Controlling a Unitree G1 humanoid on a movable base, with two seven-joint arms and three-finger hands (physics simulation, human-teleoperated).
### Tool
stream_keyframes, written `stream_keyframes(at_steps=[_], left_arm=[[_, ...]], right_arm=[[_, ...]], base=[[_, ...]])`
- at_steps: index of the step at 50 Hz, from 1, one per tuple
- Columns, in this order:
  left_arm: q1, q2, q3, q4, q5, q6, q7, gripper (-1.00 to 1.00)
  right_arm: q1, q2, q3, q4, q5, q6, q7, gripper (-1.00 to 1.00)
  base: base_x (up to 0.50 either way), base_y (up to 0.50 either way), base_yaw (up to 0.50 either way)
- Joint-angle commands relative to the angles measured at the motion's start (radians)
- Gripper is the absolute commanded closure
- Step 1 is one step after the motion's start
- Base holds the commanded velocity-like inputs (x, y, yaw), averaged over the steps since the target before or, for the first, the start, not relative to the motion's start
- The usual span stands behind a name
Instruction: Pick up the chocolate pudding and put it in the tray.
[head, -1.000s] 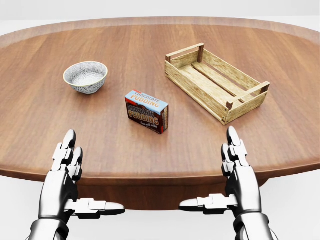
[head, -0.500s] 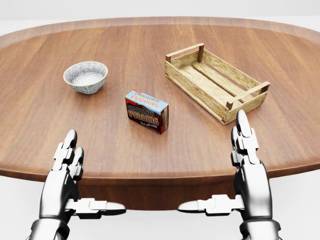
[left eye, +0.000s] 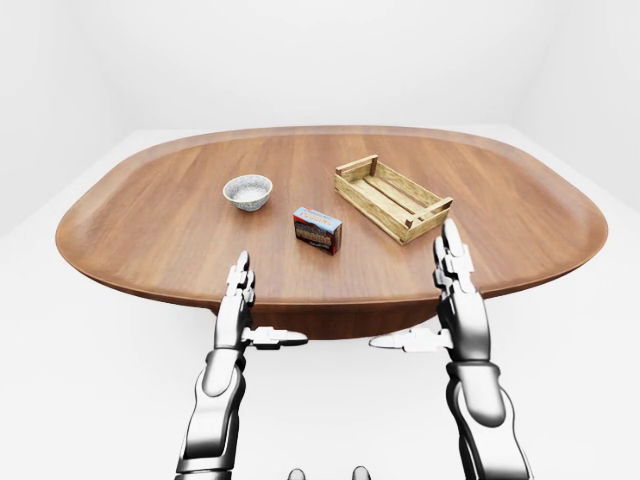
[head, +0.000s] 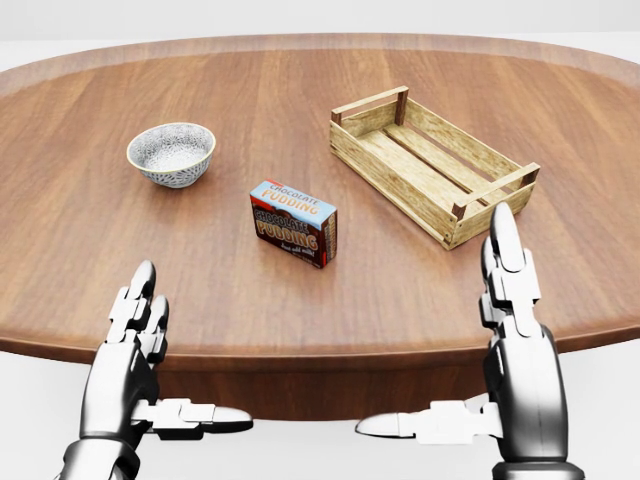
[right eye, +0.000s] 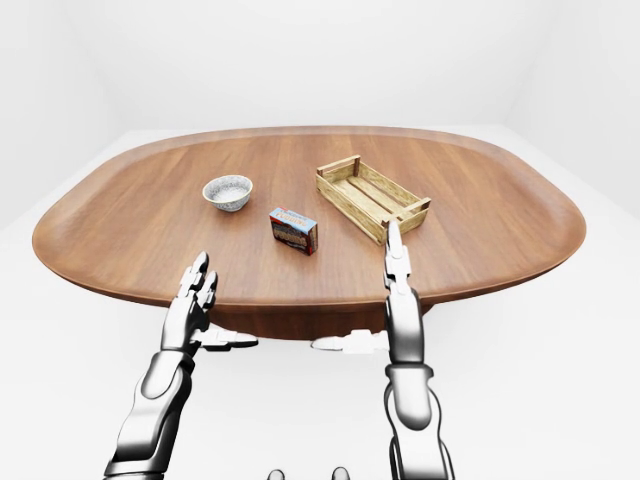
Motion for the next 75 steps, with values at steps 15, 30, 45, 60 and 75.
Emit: stream_keyframes(at_steps=[15, 30, 45, 60, 75], left_arm=[[-0.001, 0.000, -0.001, 0.014, 0.004, -0.008, 0.001, -1.00], [-0.003, 0.000, -0.001, 0.006, 0.004, 0.002, 0.001, -1.00], [-0.004, 0.001, 0.000, 0.019, 0.006, -0.006, 0.000, -1.00], [-0.003, 0.000, -0.001, 0.005, 0.006, 0.008, 0.001, -1.00], [-0.002, 0.000, -0.001, 0.002, 0.006, 0.010, 0.000, -1.00]], right_arm=[[0.016, -0.002, 0.010, -0.012, -0.018, 0.000, -0.006, -1.00], [0.013, -0.002, 0.011, -0.027, -0.019, 0.000, 0.002, -1.00], [0.016, -0.002, 0.015, -0.029, -0.022, 0.000, 0.002, -1.00], [0.016, -0.003, 0.015, -0.029, -0.025, 0.000, 0.001, -1.00], [0.017, -0.003, 0.017, -0.017, -0.027, 0.000, -0.002, -1.00]], base=[[0.18, 0.00, 0.00], [0.19, 0.00, 0.00], [0.19, 0.00, 0.00], [0.19, 0.00, 0.00], [0.19, 0.00, 0.00]])
